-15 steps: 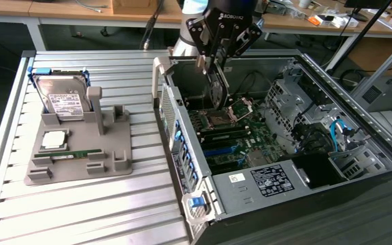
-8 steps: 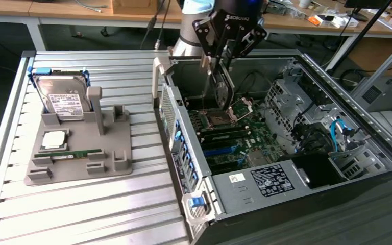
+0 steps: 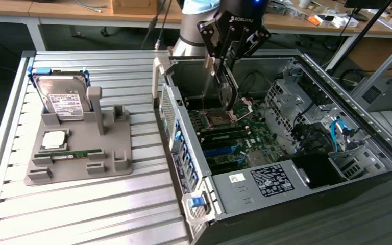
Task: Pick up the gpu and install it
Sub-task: 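Pick up the gpu and move the gpu toward the slot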
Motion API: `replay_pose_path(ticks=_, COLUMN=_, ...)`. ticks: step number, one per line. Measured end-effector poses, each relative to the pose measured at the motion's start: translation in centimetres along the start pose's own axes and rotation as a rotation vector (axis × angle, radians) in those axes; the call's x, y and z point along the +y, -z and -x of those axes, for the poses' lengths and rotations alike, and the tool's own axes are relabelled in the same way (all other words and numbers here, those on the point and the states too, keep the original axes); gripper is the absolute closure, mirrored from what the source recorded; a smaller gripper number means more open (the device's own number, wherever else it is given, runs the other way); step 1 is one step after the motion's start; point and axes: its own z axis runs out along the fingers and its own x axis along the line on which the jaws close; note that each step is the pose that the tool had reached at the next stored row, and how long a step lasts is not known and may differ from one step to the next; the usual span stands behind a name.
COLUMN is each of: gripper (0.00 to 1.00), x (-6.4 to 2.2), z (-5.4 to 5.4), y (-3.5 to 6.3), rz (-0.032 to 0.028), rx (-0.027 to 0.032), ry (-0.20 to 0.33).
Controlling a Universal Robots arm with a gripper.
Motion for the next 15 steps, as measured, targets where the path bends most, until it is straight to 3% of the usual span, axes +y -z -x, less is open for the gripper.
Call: replay_pose_path(ticks=15, gripper=0.73, x=0.01, z=1.2, y=-0.40, rz=-0.0045, rx=-0.0003, ry=0.000)
